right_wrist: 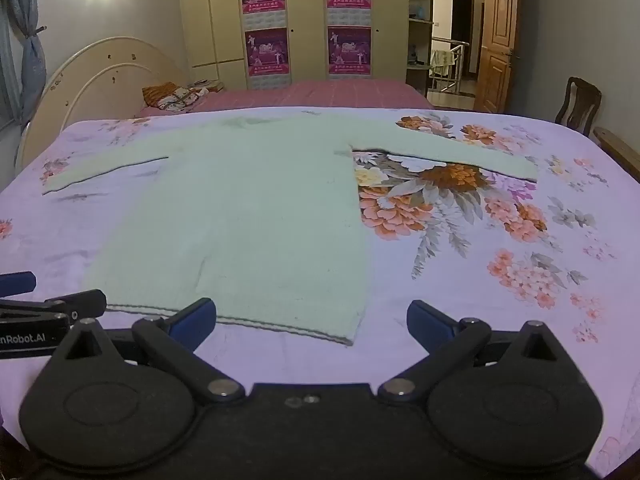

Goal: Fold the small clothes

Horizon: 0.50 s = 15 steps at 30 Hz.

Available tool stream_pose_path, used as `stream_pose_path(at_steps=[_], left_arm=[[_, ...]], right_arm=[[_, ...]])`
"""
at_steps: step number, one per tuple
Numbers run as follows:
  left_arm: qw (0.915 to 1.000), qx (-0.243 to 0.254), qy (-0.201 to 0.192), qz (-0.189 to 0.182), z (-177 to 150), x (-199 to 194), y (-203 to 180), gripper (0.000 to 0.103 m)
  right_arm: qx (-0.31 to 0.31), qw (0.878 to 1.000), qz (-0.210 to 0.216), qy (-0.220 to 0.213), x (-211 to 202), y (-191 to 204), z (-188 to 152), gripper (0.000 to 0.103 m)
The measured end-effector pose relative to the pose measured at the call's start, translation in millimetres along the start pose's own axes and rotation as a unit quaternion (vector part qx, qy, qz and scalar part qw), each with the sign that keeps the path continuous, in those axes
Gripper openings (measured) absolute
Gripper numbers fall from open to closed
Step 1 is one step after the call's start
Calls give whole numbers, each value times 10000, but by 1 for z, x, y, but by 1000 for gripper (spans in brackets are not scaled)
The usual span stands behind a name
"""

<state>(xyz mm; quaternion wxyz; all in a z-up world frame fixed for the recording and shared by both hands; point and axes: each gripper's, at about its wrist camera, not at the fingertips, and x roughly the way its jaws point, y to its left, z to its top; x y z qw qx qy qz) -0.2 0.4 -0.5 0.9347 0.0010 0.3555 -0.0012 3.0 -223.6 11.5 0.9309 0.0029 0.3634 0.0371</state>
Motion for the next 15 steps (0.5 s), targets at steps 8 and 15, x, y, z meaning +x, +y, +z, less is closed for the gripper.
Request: stream_pose_path(at_steps=[8,15], left_arm=[[9999,-83,111,11,0,1,-4,103],[10000,-23,15,-50,-1,0,-2,103]], right_arm=[[-50,10000,-35,-34,-2,-3,-3,102],[-32,10000,-52,-30,-3,-6,-4,102]])
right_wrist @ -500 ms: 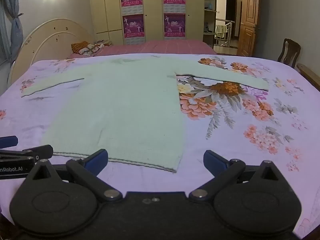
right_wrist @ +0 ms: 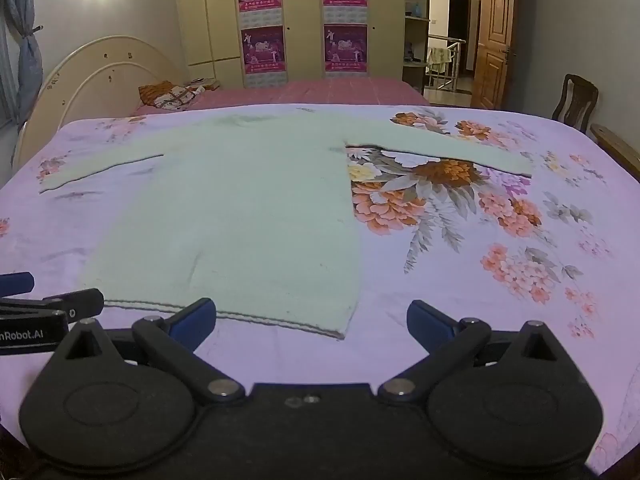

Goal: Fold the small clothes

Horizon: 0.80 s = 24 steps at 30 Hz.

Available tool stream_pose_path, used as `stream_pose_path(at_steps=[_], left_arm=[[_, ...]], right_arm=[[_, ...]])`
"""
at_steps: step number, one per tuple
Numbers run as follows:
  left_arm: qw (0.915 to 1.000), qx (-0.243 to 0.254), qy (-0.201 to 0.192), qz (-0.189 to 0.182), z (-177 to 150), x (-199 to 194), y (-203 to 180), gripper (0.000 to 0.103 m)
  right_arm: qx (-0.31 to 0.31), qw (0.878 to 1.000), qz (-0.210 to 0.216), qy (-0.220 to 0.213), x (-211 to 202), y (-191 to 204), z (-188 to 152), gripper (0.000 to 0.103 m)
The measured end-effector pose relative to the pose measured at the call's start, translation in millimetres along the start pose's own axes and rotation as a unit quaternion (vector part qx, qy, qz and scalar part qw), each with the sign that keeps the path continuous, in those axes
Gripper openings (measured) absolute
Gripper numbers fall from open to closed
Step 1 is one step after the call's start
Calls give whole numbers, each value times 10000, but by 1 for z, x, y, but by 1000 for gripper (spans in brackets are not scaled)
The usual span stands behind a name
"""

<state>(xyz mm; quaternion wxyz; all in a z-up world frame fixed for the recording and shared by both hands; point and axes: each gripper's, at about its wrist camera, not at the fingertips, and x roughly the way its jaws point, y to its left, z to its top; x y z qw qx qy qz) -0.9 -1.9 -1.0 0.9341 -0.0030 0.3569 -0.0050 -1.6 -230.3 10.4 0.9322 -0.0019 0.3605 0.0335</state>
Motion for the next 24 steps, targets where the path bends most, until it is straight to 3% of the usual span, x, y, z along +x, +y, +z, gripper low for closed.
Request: stream_pose_path(at_steps=[24], left_arm=[[10000,4,11,39,1,3,1,103]], right_arm=[[35,10000,-47,34,4,-2,1,102]])
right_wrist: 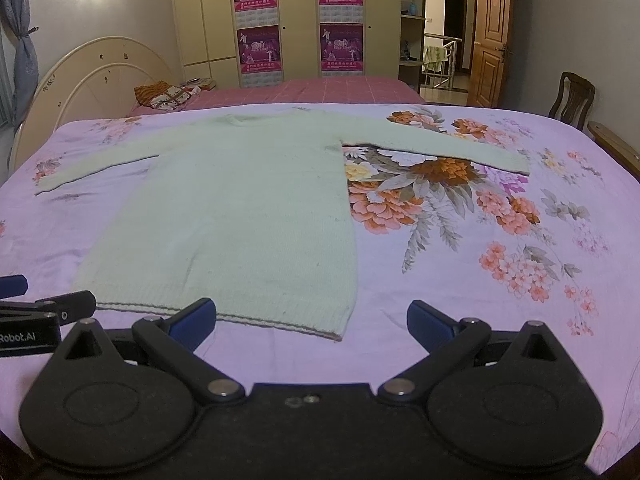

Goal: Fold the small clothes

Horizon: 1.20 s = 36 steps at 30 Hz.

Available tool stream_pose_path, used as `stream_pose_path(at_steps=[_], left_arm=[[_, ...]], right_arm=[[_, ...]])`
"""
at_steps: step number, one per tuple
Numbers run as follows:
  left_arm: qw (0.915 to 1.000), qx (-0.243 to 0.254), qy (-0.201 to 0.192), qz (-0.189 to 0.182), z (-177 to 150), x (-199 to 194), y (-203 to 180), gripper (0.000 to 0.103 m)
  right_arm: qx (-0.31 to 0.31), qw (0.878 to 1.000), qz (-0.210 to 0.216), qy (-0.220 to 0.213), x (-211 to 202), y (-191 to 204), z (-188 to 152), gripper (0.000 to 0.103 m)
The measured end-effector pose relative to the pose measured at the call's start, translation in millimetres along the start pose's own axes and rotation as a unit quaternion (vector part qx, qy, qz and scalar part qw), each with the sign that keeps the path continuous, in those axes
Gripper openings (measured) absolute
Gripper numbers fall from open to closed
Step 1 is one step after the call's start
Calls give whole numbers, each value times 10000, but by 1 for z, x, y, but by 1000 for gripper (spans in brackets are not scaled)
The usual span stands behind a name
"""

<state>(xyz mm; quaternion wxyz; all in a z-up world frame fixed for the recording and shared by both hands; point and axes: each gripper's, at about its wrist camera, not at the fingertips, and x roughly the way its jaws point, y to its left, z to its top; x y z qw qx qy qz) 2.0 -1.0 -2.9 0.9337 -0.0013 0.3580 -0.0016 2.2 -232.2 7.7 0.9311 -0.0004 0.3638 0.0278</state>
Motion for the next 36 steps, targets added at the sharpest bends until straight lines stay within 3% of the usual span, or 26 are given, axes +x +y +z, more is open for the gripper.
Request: stream_pose_path(at_steps=[36], left_arm=[[10000,62,-16,0,2,-1,3,103]], right_arm=[[-36,10000,-38,-72,-1,7,5,102]])
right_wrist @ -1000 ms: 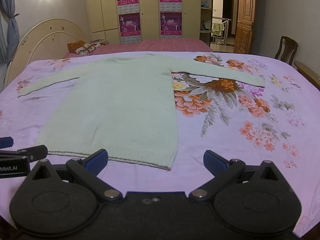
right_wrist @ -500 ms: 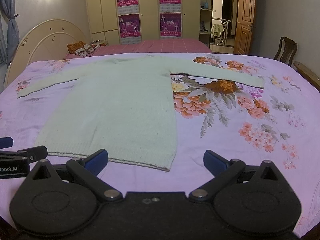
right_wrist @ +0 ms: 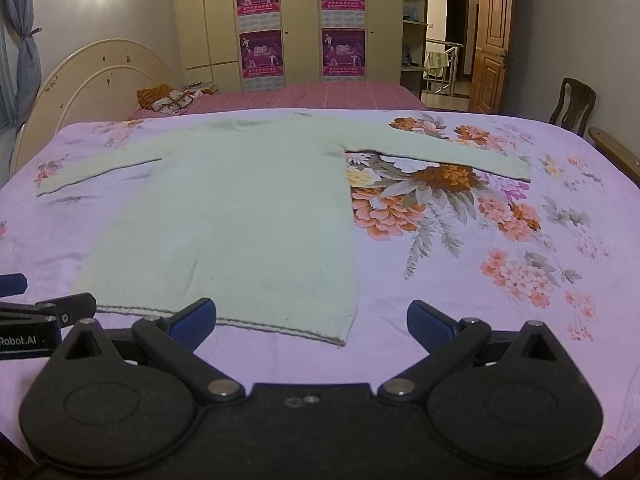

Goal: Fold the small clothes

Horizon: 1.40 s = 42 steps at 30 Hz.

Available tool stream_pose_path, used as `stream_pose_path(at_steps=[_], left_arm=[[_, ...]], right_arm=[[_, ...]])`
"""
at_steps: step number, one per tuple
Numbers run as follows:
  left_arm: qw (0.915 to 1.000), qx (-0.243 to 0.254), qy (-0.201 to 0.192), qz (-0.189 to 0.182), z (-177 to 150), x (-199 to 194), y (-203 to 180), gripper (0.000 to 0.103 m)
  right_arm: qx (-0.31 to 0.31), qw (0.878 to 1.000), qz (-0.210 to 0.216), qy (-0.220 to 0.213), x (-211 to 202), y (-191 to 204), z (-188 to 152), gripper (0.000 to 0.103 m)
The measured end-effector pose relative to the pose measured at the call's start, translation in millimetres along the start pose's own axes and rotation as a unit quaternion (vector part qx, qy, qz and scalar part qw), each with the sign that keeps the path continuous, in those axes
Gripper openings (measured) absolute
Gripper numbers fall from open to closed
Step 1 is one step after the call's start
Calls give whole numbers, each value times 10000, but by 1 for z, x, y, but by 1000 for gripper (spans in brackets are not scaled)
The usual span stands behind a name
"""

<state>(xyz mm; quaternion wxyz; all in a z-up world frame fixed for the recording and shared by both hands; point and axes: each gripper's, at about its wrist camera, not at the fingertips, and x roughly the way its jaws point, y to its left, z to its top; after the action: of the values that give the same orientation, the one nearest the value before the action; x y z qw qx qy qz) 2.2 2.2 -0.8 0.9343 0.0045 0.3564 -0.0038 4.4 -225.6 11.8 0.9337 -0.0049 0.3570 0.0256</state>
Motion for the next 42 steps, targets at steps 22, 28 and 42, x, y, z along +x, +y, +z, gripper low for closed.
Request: stream_pose_path(at_steps=[22,28,42], left_arm=[[10000,-20,20,17,-2,3,5,103],[10000,-11,-31,43,-1,4,5,103],[9967,-138,-785,155,53,35,18,103]], right_arm=[[-3,10000,-4,22,1,4,-1,102],[1,10000,-31,33,3,6,-2,102],[339,9976,-374,-481,24,-39,33,100]])
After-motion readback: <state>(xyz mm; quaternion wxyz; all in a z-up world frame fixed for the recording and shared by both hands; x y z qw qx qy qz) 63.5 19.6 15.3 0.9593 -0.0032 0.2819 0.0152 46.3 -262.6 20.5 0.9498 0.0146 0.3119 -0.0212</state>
